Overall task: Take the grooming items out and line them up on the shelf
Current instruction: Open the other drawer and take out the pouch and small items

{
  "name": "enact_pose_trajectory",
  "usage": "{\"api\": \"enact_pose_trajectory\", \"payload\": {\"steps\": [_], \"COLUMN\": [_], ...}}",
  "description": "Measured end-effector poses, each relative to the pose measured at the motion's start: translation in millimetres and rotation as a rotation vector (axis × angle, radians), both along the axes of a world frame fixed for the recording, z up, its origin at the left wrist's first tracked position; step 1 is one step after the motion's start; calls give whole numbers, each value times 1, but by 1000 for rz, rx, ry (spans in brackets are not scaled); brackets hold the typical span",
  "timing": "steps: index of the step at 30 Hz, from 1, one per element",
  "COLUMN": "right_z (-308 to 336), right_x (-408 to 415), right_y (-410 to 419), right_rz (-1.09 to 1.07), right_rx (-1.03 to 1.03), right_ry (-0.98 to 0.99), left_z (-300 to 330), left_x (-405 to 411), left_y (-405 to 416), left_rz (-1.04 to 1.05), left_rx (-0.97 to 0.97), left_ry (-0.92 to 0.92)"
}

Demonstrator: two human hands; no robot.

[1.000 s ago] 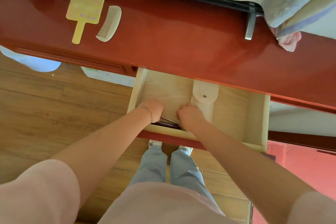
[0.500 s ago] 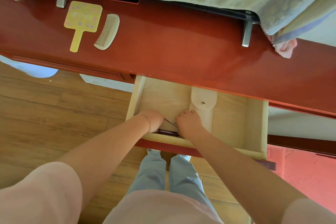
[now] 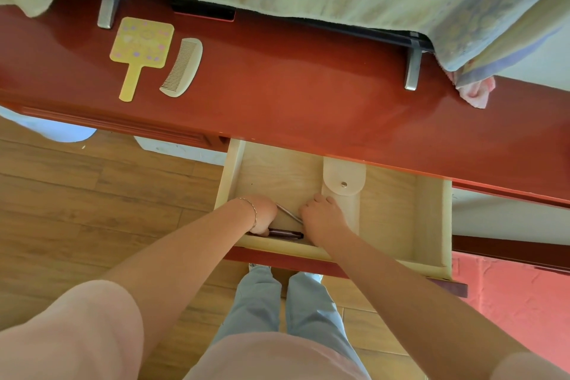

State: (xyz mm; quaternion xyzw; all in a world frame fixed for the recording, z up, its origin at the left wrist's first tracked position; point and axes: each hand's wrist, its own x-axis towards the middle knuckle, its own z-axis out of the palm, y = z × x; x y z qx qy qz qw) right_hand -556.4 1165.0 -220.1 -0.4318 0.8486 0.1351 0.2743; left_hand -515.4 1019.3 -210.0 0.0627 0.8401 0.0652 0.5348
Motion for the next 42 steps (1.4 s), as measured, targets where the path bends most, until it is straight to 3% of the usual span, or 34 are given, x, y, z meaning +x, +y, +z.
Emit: {"api": "enact_pose_trajectory", "payload": {"steps": [9, 19, 23, 25, 30, 42], "right_z": [16, 88, 102, 104, 95, 91], "right_x": [-6, -39, -71, -89, -114, -123], "right_y": [-2, -34, -56, -66, -97, -159], "right_rz": [-263, -765, -1111, -1217, -1184, -950], "right_rx": [-213, -931, -1030, -1014, -793, -648], "right_ry": [-208, -433, -466, -486, -493, -380], "left_z": [8, 71, 104, 111, 102, 86], "left_x": [1, -9, -27, -39, -73, -102], "left_y": [-14, -65, -95, -108, -125, -130], "left_rz": [124, 497, 556, 622, 902, 956], "left_rx": [193, 432, 330, 261, 134, -66], "left_ry": [-35, 260, 461, 563, 779, 795]}}
